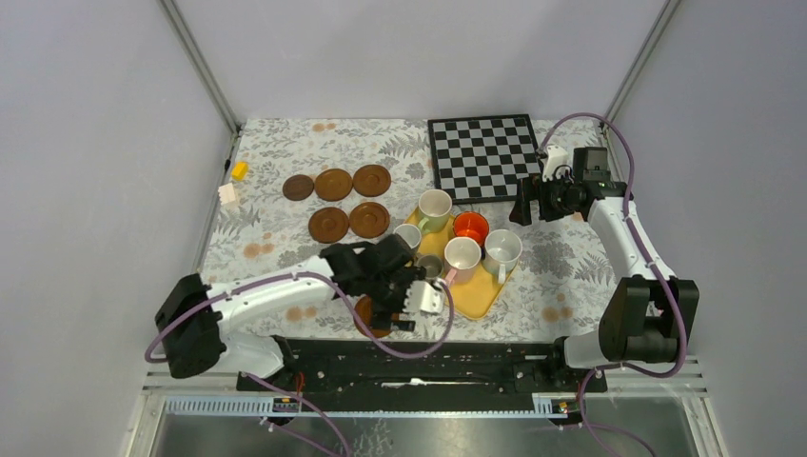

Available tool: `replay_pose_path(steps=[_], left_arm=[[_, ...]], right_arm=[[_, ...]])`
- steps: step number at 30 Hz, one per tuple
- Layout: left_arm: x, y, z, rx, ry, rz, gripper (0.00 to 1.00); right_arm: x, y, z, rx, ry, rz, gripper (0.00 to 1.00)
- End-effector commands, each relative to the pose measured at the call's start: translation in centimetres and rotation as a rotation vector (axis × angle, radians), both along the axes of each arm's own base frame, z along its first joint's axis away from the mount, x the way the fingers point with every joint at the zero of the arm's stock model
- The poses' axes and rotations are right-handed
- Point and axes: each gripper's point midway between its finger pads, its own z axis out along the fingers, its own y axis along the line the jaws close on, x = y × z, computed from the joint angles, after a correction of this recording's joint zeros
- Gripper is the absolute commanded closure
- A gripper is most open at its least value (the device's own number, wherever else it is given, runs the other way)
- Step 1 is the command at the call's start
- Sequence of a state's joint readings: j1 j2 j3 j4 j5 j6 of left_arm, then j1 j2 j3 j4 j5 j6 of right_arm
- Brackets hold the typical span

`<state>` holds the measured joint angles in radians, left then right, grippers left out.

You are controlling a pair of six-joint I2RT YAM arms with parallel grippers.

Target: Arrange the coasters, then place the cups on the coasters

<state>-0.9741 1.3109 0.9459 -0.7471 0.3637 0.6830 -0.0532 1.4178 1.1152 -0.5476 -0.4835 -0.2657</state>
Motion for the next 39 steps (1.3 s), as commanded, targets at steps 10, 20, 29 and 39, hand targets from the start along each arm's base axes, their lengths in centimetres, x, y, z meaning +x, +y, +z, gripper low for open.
replay_pose_path(steps=[10,20,29,39], left_arm=[[-0.8,-3.5,-5.1,0.114,-0.151,-0.194,0.16],[-0.2,0.4,-8.0,0.213,-0.146,-0.21,0.19],[3.2,5.9,-8.6,0.288,-0.164,-0.152,0.23],[8.6,15.0,-8.8,0.409,-0.242,-0.102,0.23]], right_arm=[[0.1,0.0,1.7,0.012,-0.038,0.011,0.02],[0.1,-0.1,1.9,0.008,-0.049,0.01,0.02],[0.1,-0.1,1.6,0.007,-0.039,0.012,0.02],[0.2,-0.1,1.4,0.006,-0.035,0.011,0.02]])
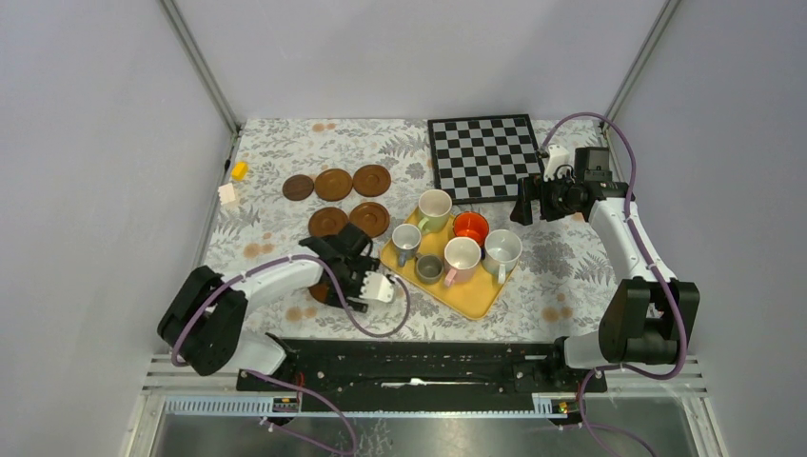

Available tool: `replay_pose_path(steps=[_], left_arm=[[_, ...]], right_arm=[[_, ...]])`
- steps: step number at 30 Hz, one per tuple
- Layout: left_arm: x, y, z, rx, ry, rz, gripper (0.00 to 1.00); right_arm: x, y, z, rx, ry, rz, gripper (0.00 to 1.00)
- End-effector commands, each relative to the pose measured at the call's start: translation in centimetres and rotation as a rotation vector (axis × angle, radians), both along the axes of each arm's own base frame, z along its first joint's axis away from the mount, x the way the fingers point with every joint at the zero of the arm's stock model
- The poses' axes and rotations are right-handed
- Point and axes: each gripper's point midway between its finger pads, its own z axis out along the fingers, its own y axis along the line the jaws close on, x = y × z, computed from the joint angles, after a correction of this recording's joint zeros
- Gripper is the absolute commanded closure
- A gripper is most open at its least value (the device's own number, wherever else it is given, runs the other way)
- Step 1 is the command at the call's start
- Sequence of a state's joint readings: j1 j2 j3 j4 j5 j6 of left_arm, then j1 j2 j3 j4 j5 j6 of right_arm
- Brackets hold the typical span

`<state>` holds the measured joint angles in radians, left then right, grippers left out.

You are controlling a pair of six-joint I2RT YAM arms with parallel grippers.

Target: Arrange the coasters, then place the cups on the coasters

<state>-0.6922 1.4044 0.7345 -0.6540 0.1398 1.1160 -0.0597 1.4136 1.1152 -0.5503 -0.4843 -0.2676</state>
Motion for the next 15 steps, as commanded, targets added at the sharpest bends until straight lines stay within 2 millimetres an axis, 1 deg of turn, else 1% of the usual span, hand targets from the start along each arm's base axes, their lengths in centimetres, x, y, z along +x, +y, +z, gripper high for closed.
replay_pose_path(steps=[1,5,6,10,15], left_arm=[[1.8,5.4,-0.6,0.114,-0.047,-0.046,0.23],[4.0,9.2,-0.7,0.135,-0.066,0.016,0.23],[4.7,10.5,-0.6,0.14,-0.076,0.044,0.23],[7.3,13.7,-0.5,0.141,-0.105,0.116,0.23],[9.5,17.5,-0.9,0.151,-0.102,0.204,0.23]], right_arm=[[0.2,0.1,1.2,0.007,-0.03,0.016,0.02],[0.2,0.1,1.3,0.009,-0.031,0.017,0.02],[0.2,0.1,1.3,0.008,-0.031,0.017,0.02],[0.2,0.1,1.3,0.01,-0.029,0.018,0.02],[0.2,0.1,1.3,0.009,-0.03,0.017,0.02]])
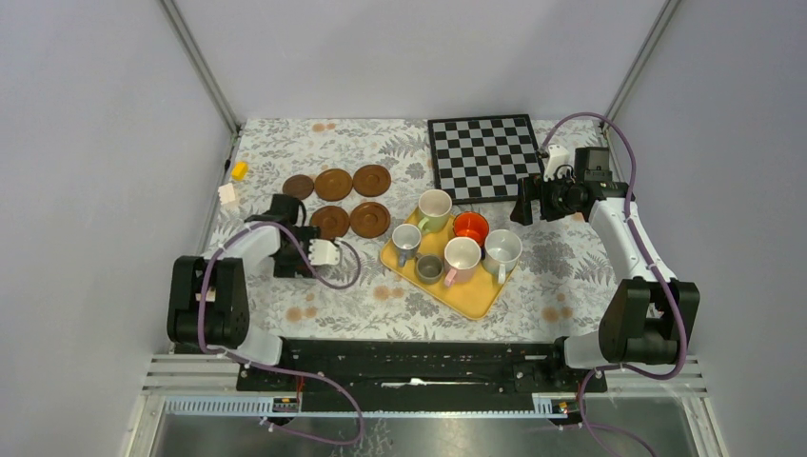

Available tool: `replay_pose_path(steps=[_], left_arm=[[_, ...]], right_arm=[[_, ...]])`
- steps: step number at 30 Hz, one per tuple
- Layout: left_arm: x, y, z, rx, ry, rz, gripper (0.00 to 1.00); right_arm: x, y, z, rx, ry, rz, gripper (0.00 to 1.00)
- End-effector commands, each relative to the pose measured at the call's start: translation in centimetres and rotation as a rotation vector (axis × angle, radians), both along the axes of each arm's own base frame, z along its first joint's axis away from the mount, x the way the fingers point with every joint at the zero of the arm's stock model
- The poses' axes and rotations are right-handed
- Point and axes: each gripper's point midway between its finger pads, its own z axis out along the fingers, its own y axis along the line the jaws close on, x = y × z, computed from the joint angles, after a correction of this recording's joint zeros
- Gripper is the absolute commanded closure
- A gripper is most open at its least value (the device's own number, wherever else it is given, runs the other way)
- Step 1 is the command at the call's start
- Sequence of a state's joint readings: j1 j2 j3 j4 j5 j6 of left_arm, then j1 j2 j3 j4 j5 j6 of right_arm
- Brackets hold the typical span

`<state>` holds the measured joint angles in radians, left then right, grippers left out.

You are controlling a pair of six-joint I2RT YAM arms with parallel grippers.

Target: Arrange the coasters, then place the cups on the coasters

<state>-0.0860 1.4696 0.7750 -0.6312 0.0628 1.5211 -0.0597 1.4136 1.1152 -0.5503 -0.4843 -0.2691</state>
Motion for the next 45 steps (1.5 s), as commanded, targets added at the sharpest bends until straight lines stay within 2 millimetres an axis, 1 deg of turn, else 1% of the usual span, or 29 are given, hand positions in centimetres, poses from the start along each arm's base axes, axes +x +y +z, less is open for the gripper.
replay_pose_path(steps=[1,5,8,10,11,12,14,17,20,22,23,26,29,32,36,39,42,45], left_arm=[[1.7,2.8,-1.2,0.011,0.002,-0.01,0.24],[2.6,5.6,-1.4,0.023,0.006,0.044,0.24],[2.5,7.7,-1.4,0.033,0.015,0.081,0.24],[2.5,8.6,-1.1,0.022,0.024,0.108,0.24],[2.6,8.5,-0.7,0.003,0.027,0.127,0.24],[2.8,8.2,0.0,-0.022,0.02,0.146,0.24],[2.7,6.8,1.4,-0.086,0.008,0.175,0.24],[2.3,3.5,3.6,-0.175,-0.015,0.2,0.24],[1.9,0.2,4.9,-0.251,-0.017,0.19,0.26],[1.7,-2.0,5.3,-0.296,-0.011,0.187,0.3],[1.5,-3.5,5.5,-0.318,-0.003,0.165,0.31],[1.3,-6.3,5.7,-0.369,0.013,0.142,0.35],[1.5,-8.4,5.3,-0.38,0.024,0.122,0.4],[2.0,-9.6,4.5,-0.377,0.035,0.125,0.41],[2.6,-10.4,3.4,-0.369,0.032,0.125,0.41],[2.9,-10.2,2.4,-0.35,0.042,0.14,0.41],[3.0,-10.2,1.8,-0.346,0.048,0.154,0.41],[3.1,-9.5,1.0,-0.314,0.042,0.165,0.41]], right_arm=[[0.1,0.1,1.2,0.009,-0.028,0.016,0.02],[0.2,0.0,1.3,0.005,-0.03,0.013,0.02],[0.2,0.0,1.2,0.003,-0.026,0.011,0.02],[0.2,0.0,1.1,0.004,-0.027,0.013,0.02],[0.2,0.0,1.1,0.004,-0.026,0.013,0.02],[0.2,0.0,1.1,0.004,-0.026,0.014,0.02],[0.3,0.0,1.1,0.003,-0.026,0.013,0.02],[0.2,0.0,0.9,0.005,-0.02,0.015,0.02],[0.3,0.1,0.9,0.009,-0.016,0.017,0.02],[0.3,0.2,0.8,0.012,-0.014,0.019,0.02],[0.3,0.2,0.8,0.013,-0.013,0.018,0.02],[0.2,0.2,0.9,0.013,-0.014,0.018,0.02],[0.2,0.2,0.9,0.013,-0.014,0.018,0.02],[0.1,0.2,0.9,0.014,-0.013,0.018,0.02],[0.1,0.2,0.8,0.013,-0.012,0.021,0.02],[0.1,0.2,0.7,0.012,-0.008,0.021,0.02],[0.1,0.2,0.7,0.012,-0.007,0.02,0.02],[0.1,0.2,0.7,0.012,-0.005,0.02,0.02]])
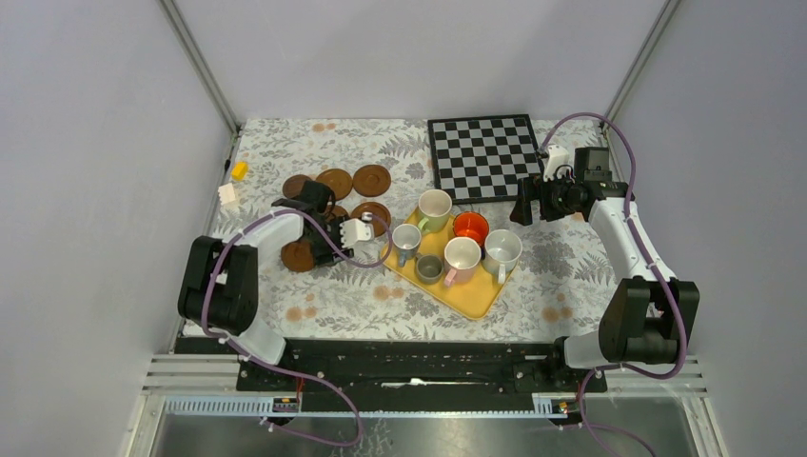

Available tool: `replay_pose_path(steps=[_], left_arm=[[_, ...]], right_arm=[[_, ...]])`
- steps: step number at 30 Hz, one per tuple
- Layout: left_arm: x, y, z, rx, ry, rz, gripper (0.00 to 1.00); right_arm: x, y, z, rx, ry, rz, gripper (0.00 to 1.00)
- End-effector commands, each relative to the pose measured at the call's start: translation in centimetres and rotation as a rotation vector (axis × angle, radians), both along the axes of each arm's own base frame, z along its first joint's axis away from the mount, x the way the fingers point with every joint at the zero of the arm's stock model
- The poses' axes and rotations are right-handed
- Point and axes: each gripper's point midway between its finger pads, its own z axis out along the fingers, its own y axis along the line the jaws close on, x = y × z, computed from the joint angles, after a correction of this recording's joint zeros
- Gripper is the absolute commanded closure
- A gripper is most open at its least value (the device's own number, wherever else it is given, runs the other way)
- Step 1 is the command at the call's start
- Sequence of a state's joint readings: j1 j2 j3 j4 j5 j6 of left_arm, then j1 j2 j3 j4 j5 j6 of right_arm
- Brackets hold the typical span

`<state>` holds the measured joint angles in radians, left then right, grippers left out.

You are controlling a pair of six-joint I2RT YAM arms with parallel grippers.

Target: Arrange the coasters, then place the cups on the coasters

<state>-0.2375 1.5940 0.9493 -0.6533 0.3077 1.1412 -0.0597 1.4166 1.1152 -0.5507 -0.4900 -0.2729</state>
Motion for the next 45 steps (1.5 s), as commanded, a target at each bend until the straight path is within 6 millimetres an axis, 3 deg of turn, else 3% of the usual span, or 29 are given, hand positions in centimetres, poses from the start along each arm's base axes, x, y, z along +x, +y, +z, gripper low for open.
replay_pose_path(steps=[1,18,23,26,29,31,36,40,45], left_arm=[[1.5,0.4,-0.3,0.029,-0.055,0.023,0.41],[1.2,6.0,-1.7,0.17,-0.058,0.041,0.44],[2.1,7.7,-1.6,0.179,-0.07,0.077,0.45],[2.5,7.4,-0.3,0.132,-0.079,0.129,0.44],[2.0,6.2,1.9,0.048,-0.076,0.191,0.42],[1.5,6.5,3.3,0.006,-0.069,0.253,0.4],[-0.3,10.7,4.4,-0.049,-0.011,0.439,0.38],[-2.2,14.3,3.5,-0.056,0.026,0.571,0.35],[-3.9,16.7,1.9,-0.083,0.055,0.739,0.3]], right_arm=[[0.2,0.1,0.7,0.009,-0.006,0.013,0.02],[0.1,0.1,0.7,0.007,-0.005,0.014,0.02],[0.1,0.1,0.6,0.007,-0.002,0.014,0.02],[0.1,0.1,0.6,0.008,0.0,0.014,0.02],[0.1,0.0,0.6,0.006,-0.001,0.015,0.02],[0.1,0.1,0.5,0.007,-0.002,0.017,0.02],[0.0,0.2,0.5,0.013,0.001,0.023,0.02],[0.0,0.3,0.7,0.019,0.001,0.025,0.02],[0.0,0.3,0.8,0.021,-0.005,0.026,0.02]])
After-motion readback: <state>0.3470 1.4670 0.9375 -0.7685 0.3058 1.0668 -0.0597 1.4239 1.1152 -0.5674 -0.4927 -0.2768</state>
